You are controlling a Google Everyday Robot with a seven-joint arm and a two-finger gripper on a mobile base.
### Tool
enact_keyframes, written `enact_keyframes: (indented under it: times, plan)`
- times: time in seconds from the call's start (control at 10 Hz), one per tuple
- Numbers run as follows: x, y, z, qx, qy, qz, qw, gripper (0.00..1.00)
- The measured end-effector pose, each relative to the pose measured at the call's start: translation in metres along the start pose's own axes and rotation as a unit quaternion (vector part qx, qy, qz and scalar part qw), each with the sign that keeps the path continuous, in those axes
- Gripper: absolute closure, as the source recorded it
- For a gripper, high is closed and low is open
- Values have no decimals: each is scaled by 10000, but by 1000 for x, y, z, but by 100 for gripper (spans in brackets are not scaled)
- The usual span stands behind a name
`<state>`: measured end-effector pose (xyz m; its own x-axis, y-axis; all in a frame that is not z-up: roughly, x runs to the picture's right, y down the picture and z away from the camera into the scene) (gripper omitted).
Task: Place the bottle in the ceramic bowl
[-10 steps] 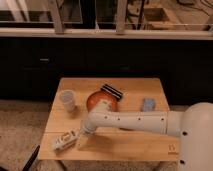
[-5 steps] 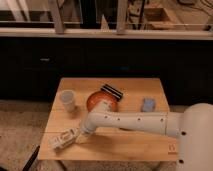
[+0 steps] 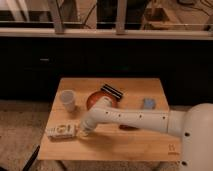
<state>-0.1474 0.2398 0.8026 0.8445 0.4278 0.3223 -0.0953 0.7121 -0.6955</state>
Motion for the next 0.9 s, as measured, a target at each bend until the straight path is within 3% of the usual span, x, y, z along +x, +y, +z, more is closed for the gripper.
enact_keyframes:
  times: [0.4, 0.9]
  plan:
    - [-6, -12, -10, 25, 6, 65, 10000, 96]
    - [4, -27, -26, 126, 69, 159, 9998, 96]
